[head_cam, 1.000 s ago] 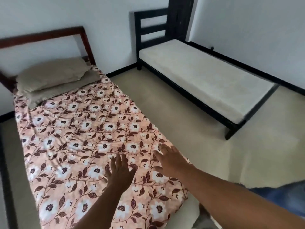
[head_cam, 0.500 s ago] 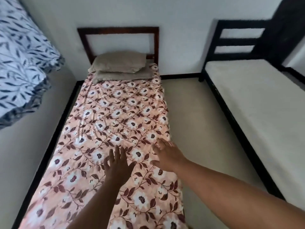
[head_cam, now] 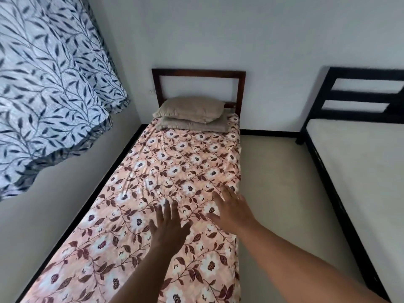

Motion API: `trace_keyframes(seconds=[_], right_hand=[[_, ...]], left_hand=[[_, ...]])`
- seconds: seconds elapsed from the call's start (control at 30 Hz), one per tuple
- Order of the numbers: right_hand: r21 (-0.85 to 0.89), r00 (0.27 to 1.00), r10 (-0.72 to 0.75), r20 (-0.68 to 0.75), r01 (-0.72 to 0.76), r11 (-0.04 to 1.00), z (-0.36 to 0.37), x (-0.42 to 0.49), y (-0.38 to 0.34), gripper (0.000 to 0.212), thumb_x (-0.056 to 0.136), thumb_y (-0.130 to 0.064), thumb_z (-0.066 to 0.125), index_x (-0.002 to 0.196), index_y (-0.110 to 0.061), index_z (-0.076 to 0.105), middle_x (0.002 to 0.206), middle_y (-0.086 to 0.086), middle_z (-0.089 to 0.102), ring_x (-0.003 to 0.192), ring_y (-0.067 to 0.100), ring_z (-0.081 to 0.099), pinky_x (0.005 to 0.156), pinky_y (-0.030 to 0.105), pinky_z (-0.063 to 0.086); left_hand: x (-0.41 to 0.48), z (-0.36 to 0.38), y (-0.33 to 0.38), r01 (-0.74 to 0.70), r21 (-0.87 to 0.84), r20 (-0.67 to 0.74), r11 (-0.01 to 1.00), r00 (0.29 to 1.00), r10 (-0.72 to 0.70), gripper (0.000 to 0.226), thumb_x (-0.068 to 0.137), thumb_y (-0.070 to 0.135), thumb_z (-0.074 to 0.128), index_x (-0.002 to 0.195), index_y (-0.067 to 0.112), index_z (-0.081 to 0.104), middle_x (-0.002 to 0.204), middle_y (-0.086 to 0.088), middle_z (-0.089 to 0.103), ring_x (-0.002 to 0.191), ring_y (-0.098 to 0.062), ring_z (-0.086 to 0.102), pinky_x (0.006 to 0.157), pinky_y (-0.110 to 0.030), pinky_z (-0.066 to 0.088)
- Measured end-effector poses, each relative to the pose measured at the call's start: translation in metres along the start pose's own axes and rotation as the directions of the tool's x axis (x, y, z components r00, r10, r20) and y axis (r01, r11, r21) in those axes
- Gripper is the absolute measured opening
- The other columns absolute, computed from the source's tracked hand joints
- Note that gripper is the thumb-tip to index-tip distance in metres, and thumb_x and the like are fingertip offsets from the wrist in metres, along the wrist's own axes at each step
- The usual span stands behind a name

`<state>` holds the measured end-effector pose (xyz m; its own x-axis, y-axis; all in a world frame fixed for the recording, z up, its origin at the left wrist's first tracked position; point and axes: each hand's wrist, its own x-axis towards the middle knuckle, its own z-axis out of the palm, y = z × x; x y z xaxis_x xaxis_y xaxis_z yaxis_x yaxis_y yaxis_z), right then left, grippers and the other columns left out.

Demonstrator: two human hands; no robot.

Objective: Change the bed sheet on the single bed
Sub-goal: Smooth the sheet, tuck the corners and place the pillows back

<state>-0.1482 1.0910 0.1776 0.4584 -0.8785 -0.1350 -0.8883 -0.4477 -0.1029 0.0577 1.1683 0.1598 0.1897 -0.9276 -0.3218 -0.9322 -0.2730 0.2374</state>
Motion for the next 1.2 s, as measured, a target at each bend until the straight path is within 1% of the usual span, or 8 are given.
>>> trace_keyframes(seconds=[0.13,0.27,0.4,0.47,0.73,0.97,1.1,1.2], right_hand=[[-0.003,0.999,-0.03,-0.015,0.03,1.0,-0.003,0.018,0.041,0.108,0.073,-0.081,-0.002,0.161,-0.02,0.015,0.169,0.016,0.004,0.157,0.031,0.004,0.125,0.053,0.011],[-0.019,0.998,-0.065,-0.027,0.064,0.998,-0.007,0.058,0.108,0.087,0.094,-0.075,0.027,0.161,-0.02,0.014,0.169,0.015,0.002,0.156,0.031,0.004,0.125,0.052,0.009],[-0.034,0.989,-0.148,0.023,0.148,0.988,-0.016,0.101,0.185,0.088,0.095,-0.075,0.024,0.162,-0.02,0.01,0.169,0.015,-0.002,0.157,0.03,0.001,0.124,0.051,0.006],[-0.041,0.981,-0.189,0.04,0.19,0.981,-0.024,0.115,0.213,0.087,0.096,-0.075,0.026,0.162,-0.021,0.009,0.169,0.015,-0.002,0.157,0.031,0.001,0.124,0.051,0.006],[0.011,0.975,-0.22,0.023,0.22,0.975,-0.061,0.171,0.314,0.085,0.098,-0.072,0.027,0.162,-0.019,0.012,0.169,0.016,0.0,0.157,0.03,0.002,0.124,0.049,0.007],[0.069,0.983,-0.18,0.026,0.178,0.982,-0.068,0.223,0.36,0.082,0.098,-0.072,0.026,0.162,-0.022,0.014,0.169,0.013,0.004,0.156,0.03,0.005,0.124,0.05,0.01],[0.074,0.982,-0.185,0.04,0.182,0.981,-0.065,0.274,0.382,0.091,0.088,-0.076,0.015,0.161,-0.022,0.017,0.17,0.012,0.006,0.156,0.03,0.006,0.124,0.049,0.01],[0.044,0.978,-0.195,0.079,0.192,0.98,-0.061,0.328,0.396,0.085,0.095,-0.074,0.023,0.161,-0.021,0.017,0.169,0.012,0.006,0.156,0.029,0.006,0.124,0.048,0.009]], left_hand=[[0.012,0.015,0.031,0.048,0.006,0.008,0.999,0.999,-0.048,0.09,0.093,0.073,0.012,0.15,0.016,-0.028,0.159,-0.004,-0.034,0.145,-0.026,-0.033,0.121,-0.059,-0.002],[0.048,0.02,0.085,0.091,0.014,-0.009,0.996,0.996,-0.091,0.108,0.064,0.08,-0.014,0.15,0.017,-0.027,0.155,-0.002,-0.037,0.141,-0.024,-0.035,0.12,-0.057,-0.004],[0.092,0.023,0.156,0.186,-0.007,0.006,0.983,0.983,-0.186,0.087,0.093,0.072,0.01,0.152,0.018,-0.025,0.158,-0.003,-0.035,0.144,-0.025,-0.034,0.121,-0.058,-0.005],[0.107,0.02,0.186,0.218,-0.019,0.017,0.976,0.976,-0.218,0.087,0.098,0.068,0.02,0.154,0.018,-0.023,0.16,-0.003,-0.034,0.146,-0.027,-0.032,0.122,-0.059,-0.003],[0.189,-0.01,0.304,0.222,-0.111,-0.034,0.969,0.973,-0.227,0.086,0.097,0.07,0.018,0.157,0.02,-0.018,0.161,0.0,-0.032,0.147,-0.022,-0.032,0.12,-0.056,-0.008],[0.253,-0.019,0.333,0.231,-0.12,-0.038,0.966,0.971,-0.237,0.085,0.097,0.069,0.016,0.158,0.019,-0.017,0.163,-0.001,-0.029,0.148,-0.024,-0.03,0.121,-0.056,-0.005],[0.313,-0.015,0.338,0.25,-0.15,-0.028,0.956,0.966,-0.257,0.09,0.093,0.073,0.012,0.159,0.018,-0.013,0.164,-0.002,-0.025,0.15,-0.024,-0.027,0.122,-0.057,-0.004],[0.372,-0.011,0.339,0.257,-0.167,-0.015,0.952,0.965,-0.263,0.096,0.085,0.078,0.003,0.158,0.018,-0.013,0.165,-0.004,-0.024,0.15,-0.025,-0.026,0.12,-0.057,-0.004]])
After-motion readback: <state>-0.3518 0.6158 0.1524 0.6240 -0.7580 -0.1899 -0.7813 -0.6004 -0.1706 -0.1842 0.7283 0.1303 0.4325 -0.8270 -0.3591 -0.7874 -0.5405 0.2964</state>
